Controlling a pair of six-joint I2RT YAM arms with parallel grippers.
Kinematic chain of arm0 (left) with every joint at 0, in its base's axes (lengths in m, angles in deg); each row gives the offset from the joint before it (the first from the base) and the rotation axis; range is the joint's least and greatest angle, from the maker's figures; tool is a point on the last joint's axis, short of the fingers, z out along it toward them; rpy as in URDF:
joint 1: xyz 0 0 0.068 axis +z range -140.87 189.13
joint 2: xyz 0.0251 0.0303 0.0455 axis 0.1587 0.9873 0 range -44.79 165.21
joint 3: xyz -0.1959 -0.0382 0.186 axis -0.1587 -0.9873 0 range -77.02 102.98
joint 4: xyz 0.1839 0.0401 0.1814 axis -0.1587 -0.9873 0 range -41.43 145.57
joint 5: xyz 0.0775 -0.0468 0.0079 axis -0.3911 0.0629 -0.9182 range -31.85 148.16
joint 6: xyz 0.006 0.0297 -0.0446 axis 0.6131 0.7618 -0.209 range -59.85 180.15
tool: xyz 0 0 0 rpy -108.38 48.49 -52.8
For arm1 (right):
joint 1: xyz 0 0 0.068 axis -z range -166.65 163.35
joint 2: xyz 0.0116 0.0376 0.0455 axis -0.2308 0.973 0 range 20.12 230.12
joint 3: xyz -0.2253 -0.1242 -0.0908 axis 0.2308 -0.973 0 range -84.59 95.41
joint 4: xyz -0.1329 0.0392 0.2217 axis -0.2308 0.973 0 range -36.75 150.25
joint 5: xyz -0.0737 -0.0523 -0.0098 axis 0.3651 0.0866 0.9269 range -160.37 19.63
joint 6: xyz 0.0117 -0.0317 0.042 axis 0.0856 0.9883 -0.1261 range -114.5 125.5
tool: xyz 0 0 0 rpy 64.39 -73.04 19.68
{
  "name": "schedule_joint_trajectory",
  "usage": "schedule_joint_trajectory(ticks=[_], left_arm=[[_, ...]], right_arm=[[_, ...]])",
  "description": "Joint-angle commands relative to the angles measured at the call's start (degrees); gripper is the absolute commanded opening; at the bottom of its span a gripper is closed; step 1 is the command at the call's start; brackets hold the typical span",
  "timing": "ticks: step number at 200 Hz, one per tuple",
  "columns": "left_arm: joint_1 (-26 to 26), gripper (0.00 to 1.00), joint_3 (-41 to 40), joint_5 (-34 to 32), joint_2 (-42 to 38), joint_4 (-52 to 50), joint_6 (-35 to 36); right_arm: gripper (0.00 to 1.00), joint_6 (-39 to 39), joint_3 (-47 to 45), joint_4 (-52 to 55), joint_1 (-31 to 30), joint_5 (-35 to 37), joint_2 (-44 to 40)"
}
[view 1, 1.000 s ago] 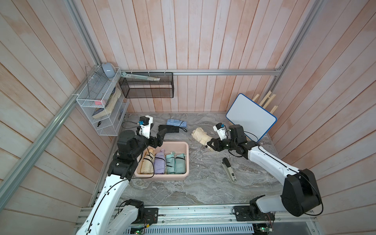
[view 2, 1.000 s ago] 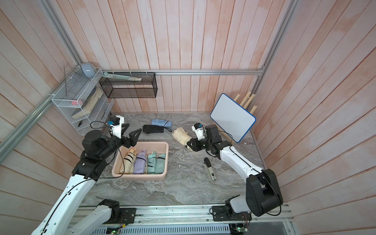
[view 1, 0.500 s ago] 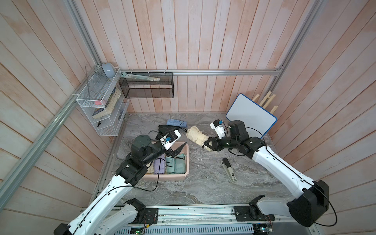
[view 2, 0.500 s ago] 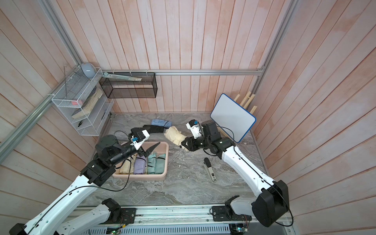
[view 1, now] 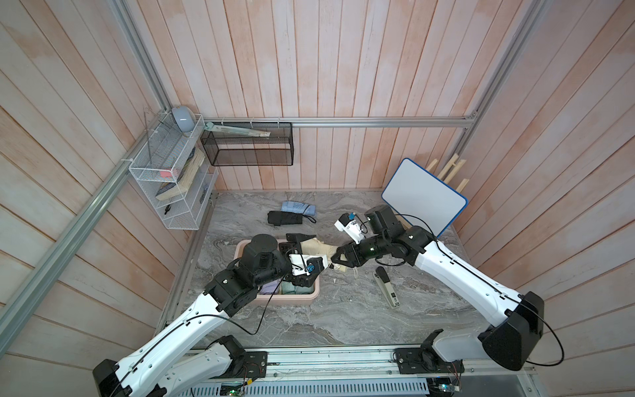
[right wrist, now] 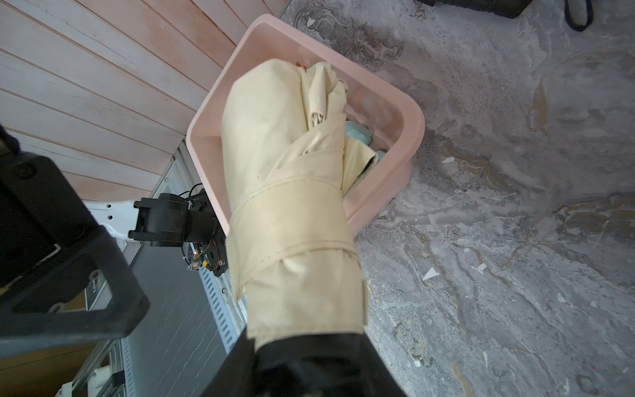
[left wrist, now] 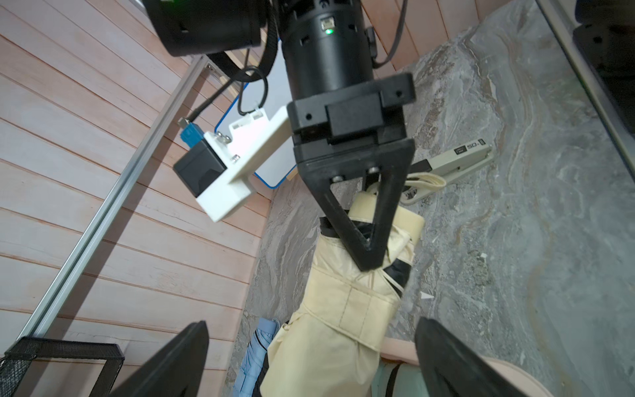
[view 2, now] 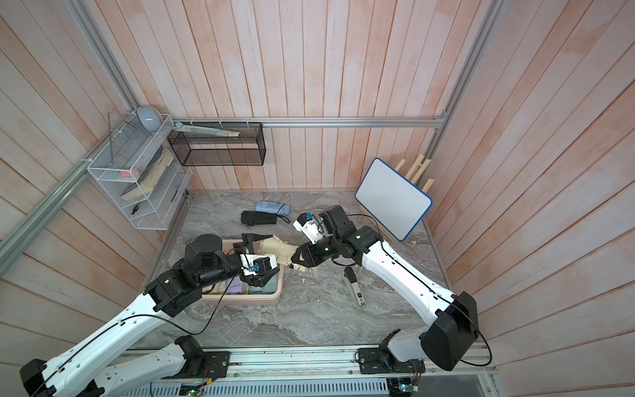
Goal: Put the umbrella into the storage box
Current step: Pick up the umbrella from the center of the board.
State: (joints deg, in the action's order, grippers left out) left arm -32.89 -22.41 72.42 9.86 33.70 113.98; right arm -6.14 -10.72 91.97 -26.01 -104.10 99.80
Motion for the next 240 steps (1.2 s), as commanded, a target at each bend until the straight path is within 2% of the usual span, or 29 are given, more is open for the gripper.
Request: schedule_joint_trajectory(ticks=[1,39,79,101,138,190,211,240], left_arm=[[-0.1,1.0,2.1,-2.5,1.7,-5.5,6.0],[-0.2,1.0,3.4,-6.3,3.0,-6.0,6.5],[-0.1,1.0,3.7,-6.9,3.8,-7.4,9.3],[-0.1,1.0,4.8,-5.7,4.7,-9.9,11.0],[-0.1,1.0,9.4,0.5,7.4,-17.4,9.5],[-0.1,1.0,8.0,-3.3,8.7,-16.9,9.4],[-0.1,0.94,8.0,-5.3,8.7,-16.3,10.0],[-0.2,0.8,7.3,-7.2,8.6,-15.4,10.5]], right_arm=[[0.17,2.5,3.1,1.4,-1.7,-2.4,-0.4],[0.18,2.9,3.2,1.3,-2.7,-3.6,-1.0],[0.18,2.9,4.4,0.7,-4.0,-5.5,-0.6],[0.18,3.3,5.1,0.9,-4.3,-5.4,-0.3],[0.17,4.1,7.0,2.6,-4.3,-3.6,1.2],[0.17,1.9,6.2,-2.0,-4.8,-6.9,1.4],[0.17,1.8,6.1,-2.3,-4.8,-6.8,1.8],[0.17,1.7,6.7,-3.1,-5.4,-7.2,2.8]])
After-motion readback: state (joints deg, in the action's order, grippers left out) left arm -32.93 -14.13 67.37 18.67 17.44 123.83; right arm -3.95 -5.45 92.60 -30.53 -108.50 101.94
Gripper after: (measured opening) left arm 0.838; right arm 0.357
